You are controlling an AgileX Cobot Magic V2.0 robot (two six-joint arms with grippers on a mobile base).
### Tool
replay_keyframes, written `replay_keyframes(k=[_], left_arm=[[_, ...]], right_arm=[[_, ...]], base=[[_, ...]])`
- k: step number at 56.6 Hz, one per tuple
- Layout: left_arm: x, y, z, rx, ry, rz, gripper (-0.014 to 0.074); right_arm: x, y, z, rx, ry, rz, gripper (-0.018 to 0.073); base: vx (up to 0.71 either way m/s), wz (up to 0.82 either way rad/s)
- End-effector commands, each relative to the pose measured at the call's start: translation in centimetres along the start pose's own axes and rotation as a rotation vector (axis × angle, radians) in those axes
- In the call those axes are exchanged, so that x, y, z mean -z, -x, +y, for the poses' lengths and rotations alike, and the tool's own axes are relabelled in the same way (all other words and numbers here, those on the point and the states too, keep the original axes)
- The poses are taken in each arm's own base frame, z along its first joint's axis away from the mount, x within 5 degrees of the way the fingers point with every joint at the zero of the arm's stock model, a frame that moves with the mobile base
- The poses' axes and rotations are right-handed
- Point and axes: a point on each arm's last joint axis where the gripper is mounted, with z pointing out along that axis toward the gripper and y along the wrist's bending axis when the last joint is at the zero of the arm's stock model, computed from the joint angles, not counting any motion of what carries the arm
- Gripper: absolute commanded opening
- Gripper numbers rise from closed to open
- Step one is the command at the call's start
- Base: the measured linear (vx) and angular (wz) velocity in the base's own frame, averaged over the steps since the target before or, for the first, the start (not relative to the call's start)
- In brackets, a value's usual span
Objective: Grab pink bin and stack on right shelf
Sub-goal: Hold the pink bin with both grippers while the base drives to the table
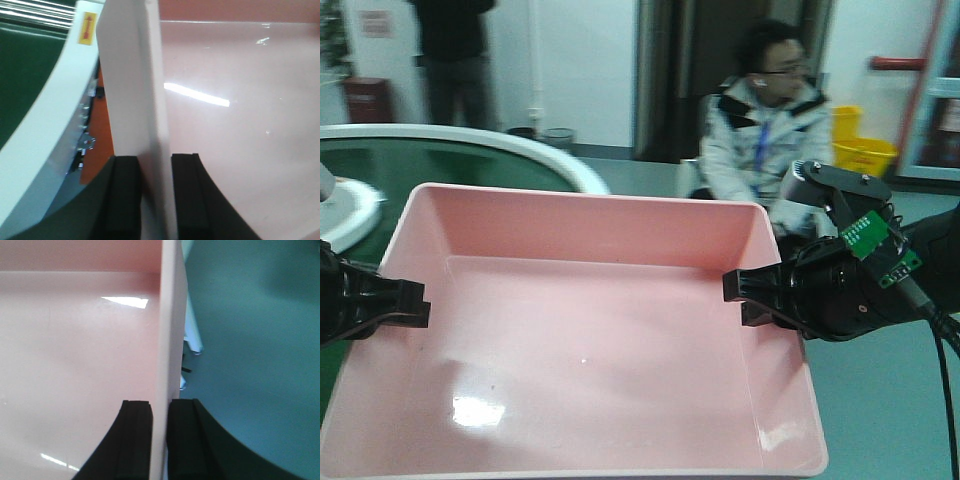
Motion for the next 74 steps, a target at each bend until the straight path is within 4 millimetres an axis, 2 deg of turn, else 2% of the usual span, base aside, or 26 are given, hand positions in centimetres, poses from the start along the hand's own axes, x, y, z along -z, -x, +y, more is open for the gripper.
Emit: replay_keyframes(k=[1, 40, 74], left_arm=[[2.27, 1.34, -1.15, 0.007, -0.054, -0.136, -0.0001], [2.27, 1.34, -1.15, 0.007, -0.054, -0.136, -0.0001], [2.27, 1.34, -1.15, 0.007, -0.054, -0.136, -0.0001]], right_arm=[[2.23, 1.87, 0.34, 0.023, 0.019, -0.161, -0.0008], [2.22, 1.83, 0.34, 0.023, 0.018, -0.157, -0.0008], [2.22, 1.83, 0.34, 0.024, 0.018, -0.157, -0.0008]], base=[[-0.07, -0.76], [0.10, -0.56], [0.28, -0.31]])
